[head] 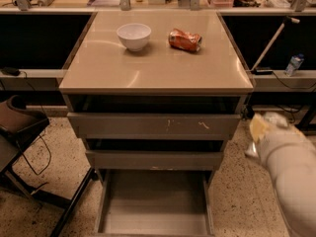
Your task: Pick 7up can from bottom drawer and place on counter
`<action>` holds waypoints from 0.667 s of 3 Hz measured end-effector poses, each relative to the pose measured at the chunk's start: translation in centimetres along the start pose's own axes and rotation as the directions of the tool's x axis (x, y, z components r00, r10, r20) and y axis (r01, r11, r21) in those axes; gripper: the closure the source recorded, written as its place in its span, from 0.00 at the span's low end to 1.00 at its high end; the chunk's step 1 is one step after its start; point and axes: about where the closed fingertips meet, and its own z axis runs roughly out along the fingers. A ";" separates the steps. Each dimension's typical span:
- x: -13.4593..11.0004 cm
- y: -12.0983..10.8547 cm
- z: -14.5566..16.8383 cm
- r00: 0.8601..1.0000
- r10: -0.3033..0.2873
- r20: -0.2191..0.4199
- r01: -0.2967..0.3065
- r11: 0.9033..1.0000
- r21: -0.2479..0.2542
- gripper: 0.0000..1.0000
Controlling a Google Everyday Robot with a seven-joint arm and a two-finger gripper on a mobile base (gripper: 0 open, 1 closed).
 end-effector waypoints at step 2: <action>-16.2 9.6 2.5 0.975 -0.027 0.220 0.026 1.000 0.010 1.00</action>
Offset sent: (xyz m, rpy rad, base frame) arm 0.1788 0.1029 0.3035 -0.1381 -0.4114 -0.0232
